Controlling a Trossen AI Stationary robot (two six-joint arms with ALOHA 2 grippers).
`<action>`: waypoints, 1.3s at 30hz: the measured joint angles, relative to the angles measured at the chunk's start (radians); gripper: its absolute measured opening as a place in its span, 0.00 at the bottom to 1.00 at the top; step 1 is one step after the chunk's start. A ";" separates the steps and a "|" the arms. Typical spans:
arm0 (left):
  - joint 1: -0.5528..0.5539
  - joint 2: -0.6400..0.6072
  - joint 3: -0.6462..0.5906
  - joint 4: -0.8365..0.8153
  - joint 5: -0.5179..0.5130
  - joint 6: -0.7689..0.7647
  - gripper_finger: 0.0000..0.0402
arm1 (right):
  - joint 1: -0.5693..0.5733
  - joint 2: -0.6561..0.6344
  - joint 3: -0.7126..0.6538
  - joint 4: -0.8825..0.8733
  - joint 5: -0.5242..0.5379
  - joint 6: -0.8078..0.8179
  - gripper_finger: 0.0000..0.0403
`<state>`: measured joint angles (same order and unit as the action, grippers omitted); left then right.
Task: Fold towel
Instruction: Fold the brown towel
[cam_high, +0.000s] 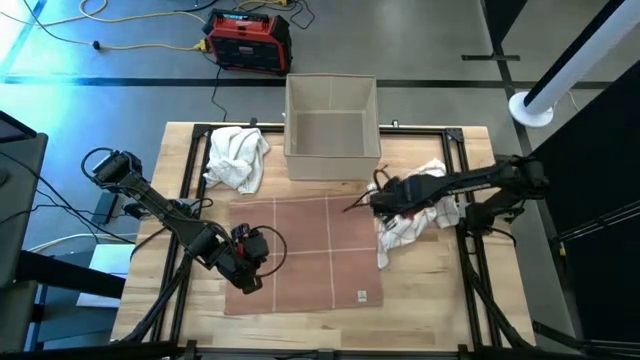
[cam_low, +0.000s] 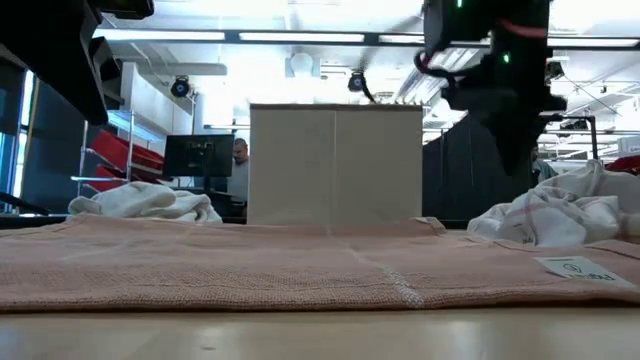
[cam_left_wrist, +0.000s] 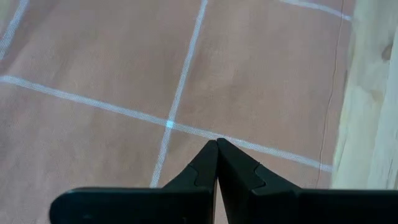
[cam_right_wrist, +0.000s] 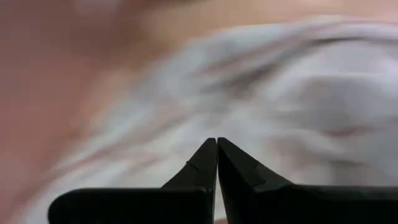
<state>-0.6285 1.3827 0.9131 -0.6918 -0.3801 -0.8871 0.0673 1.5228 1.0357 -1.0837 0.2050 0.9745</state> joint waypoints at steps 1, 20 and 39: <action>0.000 0.000 0.000 0.003 0.000 0.000 0.00 | 0.014 0.001 -0.012 0.052 -0.035 0.000 0.00; -0.029 -0.002 0.000 0.033 0.029 0.000 0.00 | 0.326 -0.008 -0.258 0.095 -0.245 0.219 0.00; -0.067 0.004 -0.135 0.003 0.003 -0.216 0.00 | 0.322 0.095 -0.163 0.743 0.088 -0.010 0.00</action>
<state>-0.6952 1.3865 0.7784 -0.6893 -0.3771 -1.1033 0.3893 1.6180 0.8727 -0.3409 0.2935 0.9649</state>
